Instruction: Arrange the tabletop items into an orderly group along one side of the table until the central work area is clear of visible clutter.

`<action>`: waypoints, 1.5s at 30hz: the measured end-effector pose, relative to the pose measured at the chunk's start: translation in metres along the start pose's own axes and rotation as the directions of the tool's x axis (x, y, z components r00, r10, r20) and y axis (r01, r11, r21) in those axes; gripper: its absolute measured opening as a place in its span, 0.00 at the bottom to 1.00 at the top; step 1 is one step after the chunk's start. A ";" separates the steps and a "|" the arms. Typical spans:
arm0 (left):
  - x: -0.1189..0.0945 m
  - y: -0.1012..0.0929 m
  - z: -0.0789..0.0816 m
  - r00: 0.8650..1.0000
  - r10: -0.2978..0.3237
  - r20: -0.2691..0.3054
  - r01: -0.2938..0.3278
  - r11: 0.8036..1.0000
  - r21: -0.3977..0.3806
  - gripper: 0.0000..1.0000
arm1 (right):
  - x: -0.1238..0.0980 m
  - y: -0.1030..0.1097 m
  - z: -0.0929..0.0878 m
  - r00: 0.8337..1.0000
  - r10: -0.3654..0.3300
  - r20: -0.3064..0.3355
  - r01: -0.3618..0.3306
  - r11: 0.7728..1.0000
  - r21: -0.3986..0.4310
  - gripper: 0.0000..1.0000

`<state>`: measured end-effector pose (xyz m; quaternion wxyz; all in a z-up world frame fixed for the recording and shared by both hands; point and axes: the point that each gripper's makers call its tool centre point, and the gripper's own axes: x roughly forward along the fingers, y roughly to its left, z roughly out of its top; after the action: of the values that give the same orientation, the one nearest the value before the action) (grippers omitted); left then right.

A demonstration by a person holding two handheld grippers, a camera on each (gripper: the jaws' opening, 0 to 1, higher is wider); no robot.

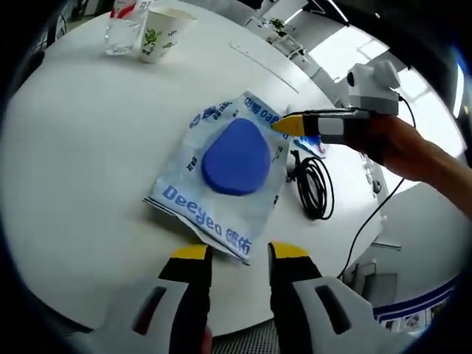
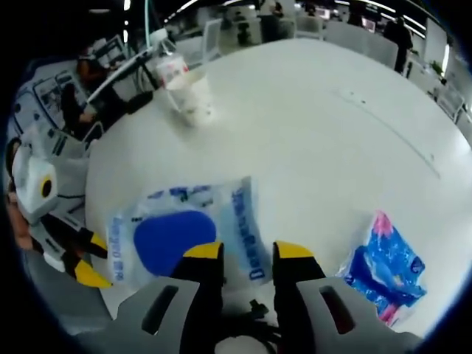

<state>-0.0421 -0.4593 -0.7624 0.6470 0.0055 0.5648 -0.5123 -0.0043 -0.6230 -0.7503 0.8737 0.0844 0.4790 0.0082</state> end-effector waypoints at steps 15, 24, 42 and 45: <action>0.005 0.005 -0.002 1.000 0.019 0.001 -0.019 1.000 0.016 0.04 | -0.001 -0.010 -0.001 1.000 0.010 0.018 -0.010 1.000 0.014 0.01; -0.003 0.014 0.013 0.998 0.044 0.043 -0.044 0.999 0.020 0.00 | -0.010 -0.014 -0.013 0.999 0.003 0.033 -0.004 1.000 0.029 0.00; -0.017 0.033 0.069 0.982 0.099 0.160 -0.112 0.991 0.076 0.00 | -0.038 -0.013 -0.012 0.977 -0.098 0.190 0.066 0.984 0.167 0.00; -0.017 0.034 0.079 0.980 0.096 0.173 -0.111 0.991 0.081 0.00 | -0.043 -0.015 -0.014 0.968 -0.127 0.216 0.081 0.974 0.212 0.00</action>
<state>0.0410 -0.4782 -0.7407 0.7173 0.0207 0.4833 -0.5015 -0.0410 -0.6400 -0.7240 0.9091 0.1474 0.3776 -0.0961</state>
